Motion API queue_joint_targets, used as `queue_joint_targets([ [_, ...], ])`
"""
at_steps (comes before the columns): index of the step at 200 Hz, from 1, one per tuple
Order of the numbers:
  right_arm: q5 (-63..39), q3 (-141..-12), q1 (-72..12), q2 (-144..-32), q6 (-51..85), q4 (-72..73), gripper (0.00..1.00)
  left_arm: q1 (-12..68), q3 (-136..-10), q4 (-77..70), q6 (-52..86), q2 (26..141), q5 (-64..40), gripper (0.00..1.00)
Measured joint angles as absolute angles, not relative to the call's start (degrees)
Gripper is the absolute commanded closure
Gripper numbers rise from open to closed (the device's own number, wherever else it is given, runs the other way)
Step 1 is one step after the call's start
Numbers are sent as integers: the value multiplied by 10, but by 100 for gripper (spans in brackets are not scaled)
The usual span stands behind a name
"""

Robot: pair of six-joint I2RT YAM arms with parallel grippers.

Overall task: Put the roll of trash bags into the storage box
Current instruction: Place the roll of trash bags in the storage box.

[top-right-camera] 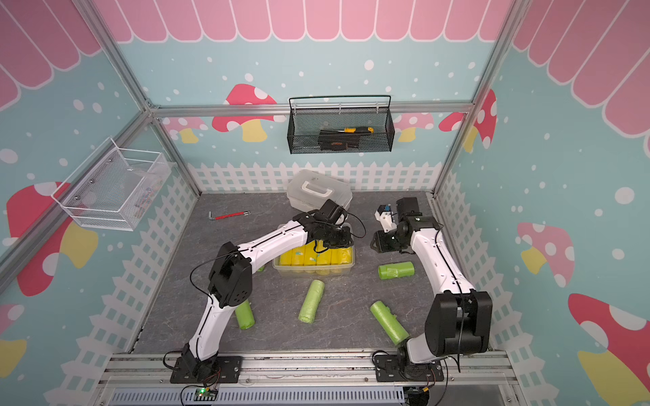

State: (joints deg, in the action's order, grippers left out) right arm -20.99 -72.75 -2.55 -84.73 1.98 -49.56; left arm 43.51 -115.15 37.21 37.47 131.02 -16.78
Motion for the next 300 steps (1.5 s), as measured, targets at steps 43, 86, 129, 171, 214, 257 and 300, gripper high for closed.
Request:
queue_joint_targets([
  [43,-209,-728,-25,-847,20,-497,59,433,-1159,367,378,1318,-172,80],
  [86,-208,-728,-25,-847,20,-497,59,432,-1156,352,388,1323,-176,79],
  [129,-206,-728,-25,-847,20,-497,59,431,-1123,309,397,1313,-177,77],
  [171,-205,-728,-25,-847,20,-497,59,430,-1090,289,397,1288,-177,77],
  [214,-205,-728,-25,-847,20,-498,59,415,-1068,275,406,1247,-171,79],
  [257,-205,-728,-25,-847,20,-498,59,395,-1064,267,416,1242,-168,89],
  [300,-204,-728,-25,-847,20,-500,59,394,-1064,263,419,1271,-178,91],
])
